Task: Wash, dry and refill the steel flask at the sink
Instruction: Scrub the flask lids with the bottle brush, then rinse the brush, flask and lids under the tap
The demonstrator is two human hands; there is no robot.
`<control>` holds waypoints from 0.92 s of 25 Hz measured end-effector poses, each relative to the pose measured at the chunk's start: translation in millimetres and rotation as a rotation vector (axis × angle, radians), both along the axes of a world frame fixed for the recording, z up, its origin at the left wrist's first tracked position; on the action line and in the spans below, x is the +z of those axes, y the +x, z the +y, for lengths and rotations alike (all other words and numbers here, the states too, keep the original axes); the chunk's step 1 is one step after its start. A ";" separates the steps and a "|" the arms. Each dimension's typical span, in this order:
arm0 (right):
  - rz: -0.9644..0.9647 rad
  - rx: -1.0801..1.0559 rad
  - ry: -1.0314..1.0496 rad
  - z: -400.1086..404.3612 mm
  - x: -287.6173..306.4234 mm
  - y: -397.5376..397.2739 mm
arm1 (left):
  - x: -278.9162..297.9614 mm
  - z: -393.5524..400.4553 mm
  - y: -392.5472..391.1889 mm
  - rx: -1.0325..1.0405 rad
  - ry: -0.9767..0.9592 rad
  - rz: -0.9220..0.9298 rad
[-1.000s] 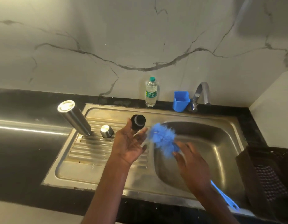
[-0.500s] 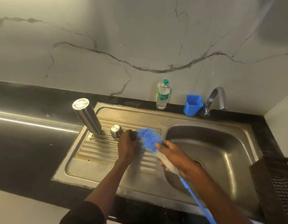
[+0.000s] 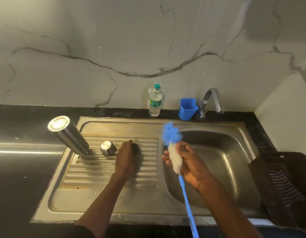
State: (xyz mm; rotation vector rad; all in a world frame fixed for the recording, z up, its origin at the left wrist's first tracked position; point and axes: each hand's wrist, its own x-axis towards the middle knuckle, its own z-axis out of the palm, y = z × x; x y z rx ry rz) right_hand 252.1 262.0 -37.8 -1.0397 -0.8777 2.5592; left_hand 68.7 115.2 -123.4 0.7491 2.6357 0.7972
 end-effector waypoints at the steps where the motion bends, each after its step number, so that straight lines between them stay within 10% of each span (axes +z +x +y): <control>1: 0.035 -0.020 -0.021 9.1 6.3 -0.2 | 0.1 2.3 -1.9 -0.023 -0.019 0.031; 6: 0.258 -0.107 -0.149 54.2 57.9 -13.0 | 9.6 43.0 -9.1 -0.128 0.072 0.115; 23: 0.018 -0.426 -0.228 201.1 80.5 -156.1 | -37.3 138.2 -34.5 -0.360 -0.373 0.125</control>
